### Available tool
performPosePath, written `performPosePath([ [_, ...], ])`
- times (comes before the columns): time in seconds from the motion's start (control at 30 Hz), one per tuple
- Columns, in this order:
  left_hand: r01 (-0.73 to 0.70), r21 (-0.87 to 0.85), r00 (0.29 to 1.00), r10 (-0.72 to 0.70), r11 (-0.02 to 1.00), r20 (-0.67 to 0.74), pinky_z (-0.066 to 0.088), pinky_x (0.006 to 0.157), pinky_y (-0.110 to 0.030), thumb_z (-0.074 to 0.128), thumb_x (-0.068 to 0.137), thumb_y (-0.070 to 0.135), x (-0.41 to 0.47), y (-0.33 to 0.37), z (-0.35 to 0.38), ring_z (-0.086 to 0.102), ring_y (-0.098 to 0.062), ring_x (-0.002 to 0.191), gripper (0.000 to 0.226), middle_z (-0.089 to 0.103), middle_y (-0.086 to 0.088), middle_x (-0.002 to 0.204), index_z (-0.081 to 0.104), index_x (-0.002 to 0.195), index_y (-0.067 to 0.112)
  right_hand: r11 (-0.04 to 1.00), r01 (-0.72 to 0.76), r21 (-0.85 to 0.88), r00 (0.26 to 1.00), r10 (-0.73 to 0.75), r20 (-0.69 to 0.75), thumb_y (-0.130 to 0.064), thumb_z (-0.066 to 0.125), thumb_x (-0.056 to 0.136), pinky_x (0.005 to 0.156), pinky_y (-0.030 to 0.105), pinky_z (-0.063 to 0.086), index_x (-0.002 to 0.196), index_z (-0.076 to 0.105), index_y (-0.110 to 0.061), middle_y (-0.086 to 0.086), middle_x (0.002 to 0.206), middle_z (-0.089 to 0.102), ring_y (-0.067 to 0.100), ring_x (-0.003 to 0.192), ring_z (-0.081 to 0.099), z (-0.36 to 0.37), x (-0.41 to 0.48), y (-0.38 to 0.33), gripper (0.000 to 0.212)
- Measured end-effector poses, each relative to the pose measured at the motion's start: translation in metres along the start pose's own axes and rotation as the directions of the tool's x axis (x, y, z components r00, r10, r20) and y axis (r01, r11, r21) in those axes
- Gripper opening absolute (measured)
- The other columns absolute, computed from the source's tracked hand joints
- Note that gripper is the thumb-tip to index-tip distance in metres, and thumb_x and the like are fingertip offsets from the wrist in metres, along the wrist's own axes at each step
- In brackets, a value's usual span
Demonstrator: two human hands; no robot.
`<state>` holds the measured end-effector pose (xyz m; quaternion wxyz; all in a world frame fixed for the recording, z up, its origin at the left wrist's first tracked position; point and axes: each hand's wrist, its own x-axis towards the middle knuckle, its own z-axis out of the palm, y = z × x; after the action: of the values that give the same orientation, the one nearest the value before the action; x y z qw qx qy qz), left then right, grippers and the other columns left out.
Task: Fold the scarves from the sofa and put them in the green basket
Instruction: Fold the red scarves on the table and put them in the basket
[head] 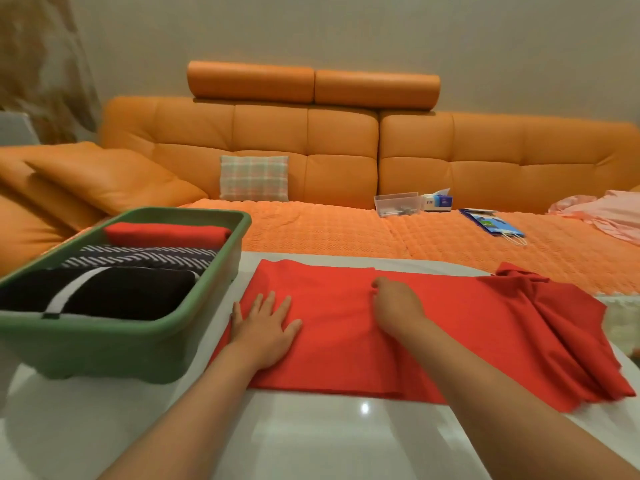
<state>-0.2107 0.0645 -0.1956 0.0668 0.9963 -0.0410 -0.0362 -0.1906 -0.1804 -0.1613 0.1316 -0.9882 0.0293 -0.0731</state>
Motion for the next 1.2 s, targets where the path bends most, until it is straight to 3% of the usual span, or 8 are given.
performPosePath([
  [0.1, -0.02, -0.034, 0.999, 0.019, 0.999, -0.034, -0.002, 0.121, -0.053, 0.022, 0.1, 0.06, -0.006, -0.006, -0.004, -0.001, -0.02, 0.153, 0.065, 0.002, 0.0, 0.166, 0.006, 0.157, 0.036, 0.987, 0.04, -0.155, 0.999, -0.033, 0.043, -0.013, 0.038, 0.096, 0.09, 0.043, 0.048, 0.132, 0.049, -0.015, 0.013, 0.126, 0.05, 0.037, 0.112, 0.059, 0.009, -0.017, 0.002, 0.037],
  [0.23, 0.027, 0.003, 1.0, -0.027, 1.0, -0.015, 0.008, 0.12, -0.052, 0.021, 0.102, 0.054, -0.019, -0.016, -0.009, 0.0, -0.025, 0.152, 0.061, 0.003, -0.005, 0.166, 0.009, 0.158, 0.033, 0.951, 0.159, -0.265, 0.977, -0.19, -0.094, -0.029, 0.044, 0.097, 0.096, 0.04, 0.04, 0.136, 0.051, -0.024, 0.008, 0.134, 0.047, 0.03, 0.122, 0.047, 0.011, -0.037, -0.012, 0.04],
  [0.37, 0.104, -0.044, 0.993, -0.106, 0.994, -0.059, 0.03, 0.111, -0.049, 0.026, 0.102, 0.033, -0.029, -0.023, -0.012, 0.025, -0.034, 0.141, 0.047, 0.024, -0.014, 0.156, 0.033, 0.148, 0.025, 0.975, 0.182, -0.127, 0.962, -0.15, 0.229, -0.05, 0.029, 0.103, 0.122, 0.045, 0.011, 0.158, 0.018, -0.029, 0.011, 0.166, 0.007, 0.028, 0.153, 0.006, 0.026, -0.07, -0.023, 0.06],
  [0.47, 0.17, -0.06, 0.981, -0.175, 0.984, -0.088, 0.039, 0.101, -0.047, 0.031, 0.096, 0.018, -0.032, -0.022, -0.017, 0.036, -0.032, 0.127, 0.038, 0.042, -0.011, 0.136, 0.043, 0.132, 0.018, 0.992, 0.108, -0.07, 0.952, -0.083, 0.293, -0.058, 0.024, 0.102, 0.124, 0.044, -0.002, 0.16, 0.004, -0.03, 0.011, 0.167, -0.007, 0.026, 0.154, -0.008, 0.029, -0.082, -0.017, 0.067],
  [0.83, 0.224, -0.12, 0.956, -0.242, 0.967, -0.169, 0.052, 0.085, -0.039, 0.05, 0.09, 0.008, -0.011, 0.006, -0.06, 0.061, -0.032, 0.112, 0.031, 0.062, -0.013, 0.122, 0.059, 0.12, 0.006, 0.997, 0.038, -0.07, 0.964, -0.019, 0.266, -0.07, 0.025, 0.096, 0.123, 0.044, -0.007, 0.16, 0.001, -0.021, 0.016, 0.165, -0.011, 0.029, 0.153, -0.011, 0.028, -0.087, -0.018, 0.085],
  [0.97, 0.231, -0.008, 0.913, -0.22, 0.973, -0.342, 0.051, 0.081, -0.039, 0.045, 0.095, 0.009, -0.011, 0.034, -0.09, 0.059, -0.031, 0.118, 0.061, 0.048, -0.013, 0.143, 0.024, 0.151, -0.002, 0.996, 0.088, 0.016, 0.941, -0.088, 0.328, -0.068, 0.027, 0.096, 0.123, 0.044, -0.008, 0.16, 0.002, -0.018, 0.017, 0.165, -0.011, 0.03, 0.153, -0.012, 0.033, -0.087, -0.049, 0.086],
  [1.03, 0.181, -0.057, 0.913, -0.189, 0.982, -0.36, 0.048, 0.075, -0.038, 0.045, 0.095, 0.008, -0.011, 0.045, -0.098, 0.061, -0.031, 0.113, 0.07, 0.055, -0.012, 0.136, 0.01, 0.154, -0.005, 0.988, 0.111, 0.103, 0.925, -0.14, 0.353, -0.064, 0.028, 0.099, 0.123, 0.044, -0.004, 0.16, 0.005, -0.016, 0.017, 0.165, -0.007, 0.031, 0.153, -0.008, 0.035, -0.085, -0.064, 0.081],
  [1.2, -0.071, -0.41, 0.957, -0.054, 0.909, -0.285, 0.042, 0.102, -0.038, 0.045, 0.089, 0.0, -0.019, 0.076, -0.113, 0.049, -0.033, 0.13, 0.055, 0.051, -0.014, 0.144, 0.049, 0.143, 0.011, 0.838, 0.059, 0.543, 0.968, -0.181, 0.175, -0.021, 0.044, 0.103, 0.113, 0.026, 0.023, 0.153, 0.031, -0.005, 0.014, 0.158, 0.034, 0.024, 0.145, 0.033, 0.003, -0.075, -0.054, 0.054],
])
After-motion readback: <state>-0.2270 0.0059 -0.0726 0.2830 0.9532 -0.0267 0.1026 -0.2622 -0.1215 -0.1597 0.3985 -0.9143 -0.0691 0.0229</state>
